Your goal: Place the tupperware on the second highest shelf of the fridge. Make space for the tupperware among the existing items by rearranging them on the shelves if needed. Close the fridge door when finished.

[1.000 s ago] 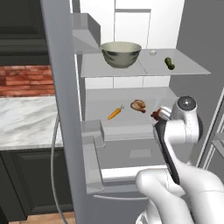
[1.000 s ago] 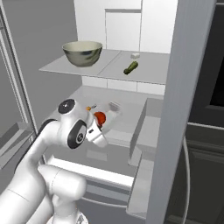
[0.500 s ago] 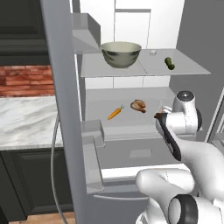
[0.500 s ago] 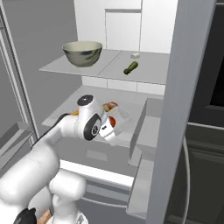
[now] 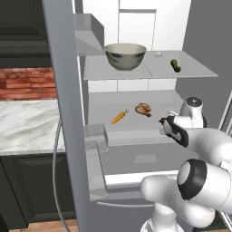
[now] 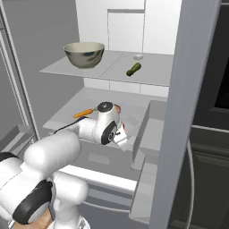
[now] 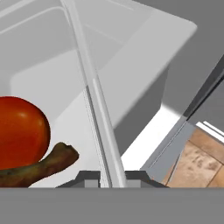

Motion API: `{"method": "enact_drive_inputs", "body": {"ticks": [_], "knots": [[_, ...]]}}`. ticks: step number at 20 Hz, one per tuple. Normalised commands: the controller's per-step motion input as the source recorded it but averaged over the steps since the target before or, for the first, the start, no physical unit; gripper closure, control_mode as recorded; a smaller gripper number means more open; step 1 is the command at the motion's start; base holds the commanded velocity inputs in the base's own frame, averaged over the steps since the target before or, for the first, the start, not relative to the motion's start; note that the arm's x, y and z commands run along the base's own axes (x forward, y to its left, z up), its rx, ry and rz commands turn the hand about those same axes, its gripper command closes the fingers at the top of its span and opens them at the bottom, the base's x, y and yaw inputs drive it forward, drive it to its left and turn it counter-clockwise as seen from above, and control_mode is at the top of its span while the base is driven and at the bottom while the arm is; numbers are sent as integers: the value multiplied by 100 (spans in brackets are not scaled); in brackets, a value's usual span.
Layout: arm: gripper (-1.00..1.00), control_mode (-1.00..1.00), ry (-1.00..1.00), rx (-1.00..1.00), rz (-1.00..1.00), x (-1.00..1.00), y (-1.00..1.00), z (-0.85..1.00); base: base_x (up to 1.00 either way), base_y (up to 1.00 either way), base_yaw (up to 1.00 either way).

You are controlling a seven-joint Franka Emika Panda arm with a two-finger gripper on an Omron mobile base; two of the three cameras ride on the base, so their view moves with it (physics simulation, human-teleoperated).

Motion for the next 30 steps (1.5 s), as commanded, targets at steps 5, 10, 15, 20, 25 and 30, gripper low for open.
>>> {"method": "enact_drive_inputs", "body": {"ticks": [5, 10, 15, 20, 25, 30], "knots": [[100, -100, 0, 1, 0, 62, -11, -9, 0, 0, 0], [100, -100, 0, 3, 0, 62, -24, -15, 0, 0, 0], [100, -100, -2, 2, 0, 58, -22, -21, 0, 0, 0], [-100, -100, -8, 1, -2, 54, -13, -24, 0, 0, 0], [-100, -100, -20, 0, 0, 5, 0, -10, 0, 0, 0], [-100, -100, -23, 0, 3, -27, 6, 23, 0, 0, 0]]}}
